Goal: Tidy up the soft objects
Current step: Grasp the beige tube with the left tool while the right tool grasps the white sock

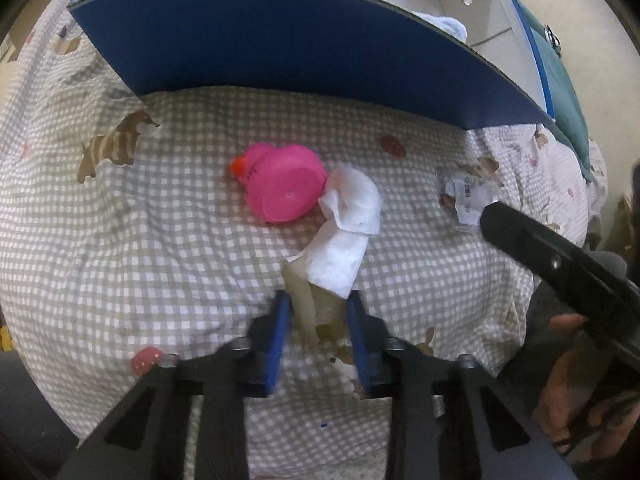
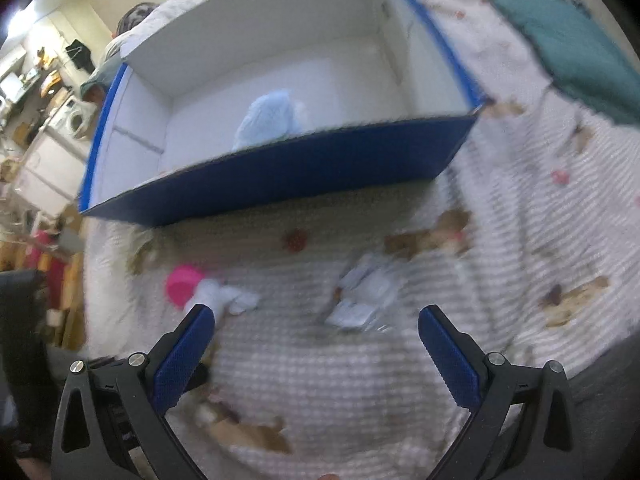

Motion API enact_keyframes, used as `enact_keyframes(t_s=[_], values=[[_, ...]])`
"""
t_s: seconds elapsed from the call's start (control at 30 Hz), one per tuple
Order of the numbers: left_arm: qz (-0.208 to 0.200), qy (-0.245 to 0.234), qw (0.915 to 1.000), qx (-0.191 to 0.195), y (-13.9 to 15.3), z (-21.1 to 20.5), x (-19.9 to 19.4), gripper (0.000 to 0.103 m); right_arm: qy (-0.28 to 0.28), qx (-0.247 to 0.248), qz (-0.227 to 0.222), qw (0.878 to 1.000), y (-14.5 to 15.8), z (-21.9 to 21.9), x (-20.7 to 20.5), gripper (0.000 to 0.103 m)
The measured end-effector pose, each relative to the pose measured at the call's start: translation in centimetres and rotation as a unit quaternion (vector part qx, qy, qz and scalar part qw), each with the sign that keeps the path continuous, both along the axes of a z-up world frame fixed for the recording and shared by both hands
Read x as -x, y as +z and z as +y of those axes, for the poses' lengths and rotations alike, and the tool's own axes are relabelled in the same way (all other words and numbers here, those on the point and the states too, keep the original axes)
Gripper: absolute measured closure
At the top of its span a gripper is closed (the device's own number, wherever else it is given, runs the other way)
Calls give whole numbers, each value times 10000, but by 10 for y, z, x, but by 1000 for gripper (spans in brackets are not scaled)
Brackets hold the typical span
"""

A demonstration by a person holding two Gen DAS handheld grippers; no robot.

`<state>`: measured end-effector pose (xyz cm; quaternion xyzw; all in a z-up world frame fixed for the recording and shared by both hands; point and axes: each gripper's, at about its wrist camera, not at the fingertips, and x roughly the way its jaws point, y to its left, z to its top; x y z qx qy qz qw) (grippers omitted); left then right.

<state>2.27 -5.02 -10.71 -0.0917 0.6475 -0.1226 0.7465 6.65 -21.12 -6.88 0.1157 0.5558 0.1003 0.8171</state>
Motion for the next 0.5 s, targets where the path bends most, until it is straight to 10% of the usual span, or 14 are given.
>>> enact_keyframes(t_s=[0.5], values=[[-22, -53, 10000, -51, 7, 10, 12, 93, 1094, -977, 836, 9856, -36, 50, -30, 30]])
